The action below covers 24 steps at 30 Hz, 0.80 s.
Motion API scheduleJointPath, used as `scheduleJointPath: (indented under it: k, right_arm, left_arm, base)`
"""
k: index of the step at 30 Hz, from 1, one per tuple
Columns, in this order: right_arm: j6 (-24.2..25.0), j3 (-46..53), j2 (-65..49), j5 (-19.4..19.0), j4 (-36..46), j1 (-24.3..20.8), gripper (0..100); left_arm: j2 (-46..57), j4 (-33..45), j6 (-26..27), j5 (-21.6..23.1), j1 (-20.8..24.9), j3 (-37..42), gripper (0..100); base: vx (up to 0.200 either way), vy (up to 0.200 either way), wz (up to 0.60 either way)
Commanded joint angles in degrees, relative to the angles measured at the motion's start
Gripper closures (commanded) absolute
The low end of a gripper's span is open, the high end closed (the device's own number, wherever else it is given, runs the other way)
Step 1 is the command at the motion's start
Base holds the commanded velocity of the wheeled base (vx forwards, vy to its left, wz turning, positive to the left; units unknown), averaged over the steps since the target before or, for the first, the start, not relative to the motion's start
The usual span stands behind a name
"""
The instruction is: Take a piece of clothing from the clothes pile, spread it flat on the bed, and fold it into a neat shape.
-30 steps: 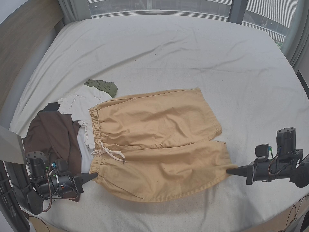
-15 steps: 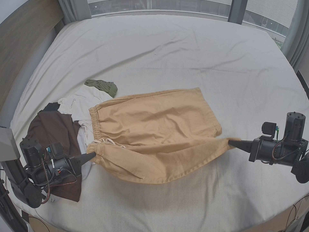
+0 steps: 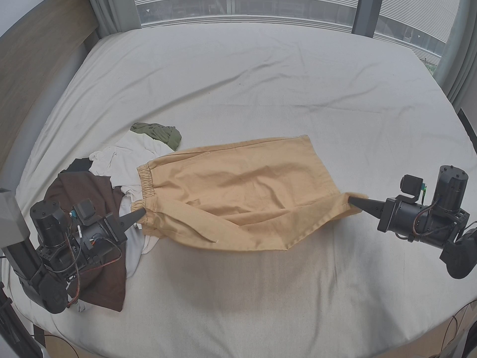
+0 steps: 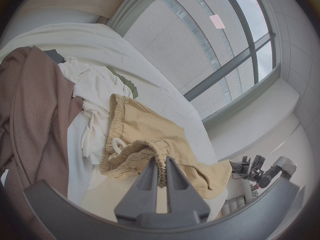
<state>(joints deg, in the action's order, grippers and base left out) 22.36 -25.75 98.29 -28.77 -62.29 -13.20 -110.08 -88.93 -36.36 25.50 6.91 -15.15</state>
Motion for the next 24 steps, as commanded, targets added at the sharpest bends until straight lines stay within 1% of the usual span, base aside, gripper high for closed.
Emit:
scheduleJointPath:
  k: [1, 6, 10, 12, 15, 20, 24]
  right_arm:
    - [0.8, -2.0, 1.7, 0.0, -0.4, 0.8, 100]
    - [2.0, -4.2, 1.6, 0.0, -0.3, 1.2, 100]
    - [2.0, -5.6, 1.7, 0.1, 0.2, 1.2, 100]
    - [2.4, -8.0, 2.4, 1.3, 0.4, 1.2, 100]
    - [2.6, -9.9, 3.4, 1.3, 0.7, 1.2, 100]
    - [2.6, -15.1, 4.5, 1.4, 5.7, 1.2, 100]
    - [2.6, -18.7, 6.3, 1.4, 7.8, 1.2, 100]
  left_arm:
    - [0.9, -0.1, -0.5, -1.2, 1.3, -1.5, 100]
    - [0.9, -0.1, -0.8, -2.7, 1.8, -2.4, 100]
    - [0.6, -0.1, -0.8, -3.5, 1.8, -2.8, 100]
    - [0.1, 0.0, -0.8, -4.1, 1.7, -3.4, 100]
    - [0.0, 0.0, -1.5, -4.1, 1.6, -3.7, 100]
    - [0.0, 0.0, -2.9, -6.5, 1.5, -5.0, 100]
    - [-0.5, 0.0, -3.0, -7.0, 1.3, -6.2, 100]
  base:
    - [0.0, 0.0, 0.0]
    - [0.0, 0.0, 0.0]
    - [0.0, 0.0, 0.0]
    - [0.0, 0.0, 0.0]
    - [0.0, 0.0, 0.0]
    - [0.0, 0.0, 0.0]
    - [0.0, 0.0, 0.0]
